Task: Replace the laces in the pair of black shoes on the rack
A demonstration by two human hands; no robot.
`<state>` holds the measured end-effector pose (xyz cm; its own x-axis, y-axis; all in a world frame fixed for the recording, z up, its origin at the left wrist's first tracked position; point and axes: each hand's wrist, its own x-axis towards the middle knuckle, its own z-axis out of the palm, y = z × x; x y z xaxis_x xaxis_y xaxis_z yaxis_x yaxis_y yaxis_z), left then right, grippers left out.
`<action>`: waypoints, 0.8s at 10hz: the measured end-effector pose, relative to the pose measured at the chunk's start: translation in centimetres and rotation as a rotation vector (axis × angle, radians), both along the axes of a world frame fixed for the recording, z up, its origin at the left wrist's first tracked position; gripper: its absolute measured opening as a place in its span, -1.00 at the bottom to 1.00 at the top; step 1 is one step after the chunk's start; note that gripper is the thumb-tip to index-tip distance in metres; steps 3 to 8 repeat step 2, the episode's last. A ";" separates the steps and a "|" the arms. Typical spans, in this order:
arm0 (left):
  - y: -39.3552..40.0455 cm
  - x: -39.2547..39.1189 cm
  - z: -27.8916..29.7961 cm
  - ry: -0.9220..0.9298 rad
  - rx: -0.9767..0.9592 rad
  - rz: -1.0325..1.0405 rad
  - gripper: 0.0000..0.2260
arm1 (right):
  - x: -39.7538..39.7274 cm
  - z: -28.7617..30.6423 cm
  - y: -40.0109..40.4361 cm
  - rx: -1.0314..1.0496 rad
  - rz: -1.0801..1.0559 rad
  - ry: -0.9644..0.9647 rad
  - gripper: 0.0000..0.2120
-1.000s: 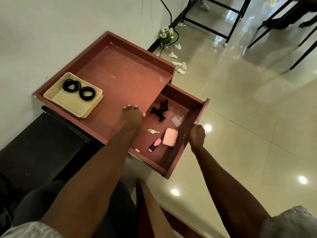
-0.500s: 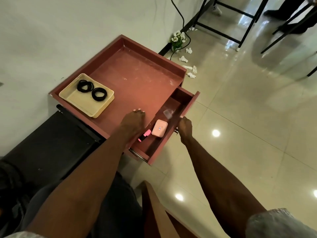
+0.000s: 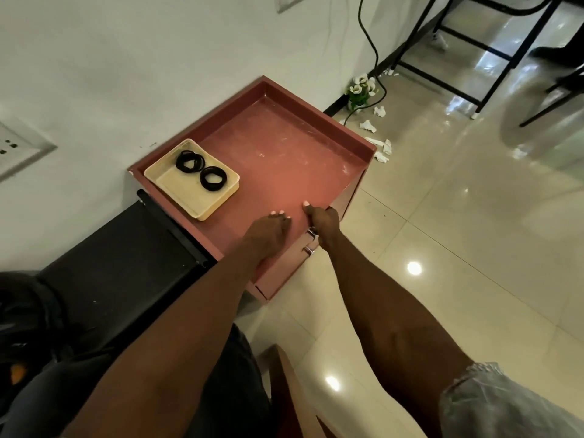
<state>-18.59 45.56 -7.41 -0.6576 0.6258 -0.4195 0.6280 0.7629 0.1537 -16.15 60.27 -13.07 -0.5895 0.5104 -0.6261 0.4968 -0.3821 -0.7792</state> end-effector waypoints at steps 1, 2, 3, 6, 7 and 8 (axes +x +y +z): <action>-0.2 0.2 1.8 -0.125 0.071 0.095 -0.60 | -1.0 2.2 -0.9 0.099 0.067 -0.112 -0.40; -1.0 -0.1 2.9 -0.096 0.308 0.318 -0.51 | -1.3 4.8 -3.5 0.355 0.092 -0.317 -0.24; -1.0 -0.1 2.9 -0.096 0.308 0.318 -0.51 | -1.3 4.8 -3.5 0.355 0.092 -0.317 -0.24; -1.0 -0.1 2.9 -0.096 0.308 0.318 -0.51 | -1.3 4.8 -3.5 0.355 0.092 -0.317 -0.24; -1.0 -0.1 2.9 -0.096 0.308 0.318 -0.51 | -1.3 4.8 -3.5 0.355 0.092 -0.317 -0.24; -1.0 -0.1 2.9 -0.096 0.308 0.318 -0.51 | -1.3 4.8 -3.5 0.355 0.092 -0.317 -0.24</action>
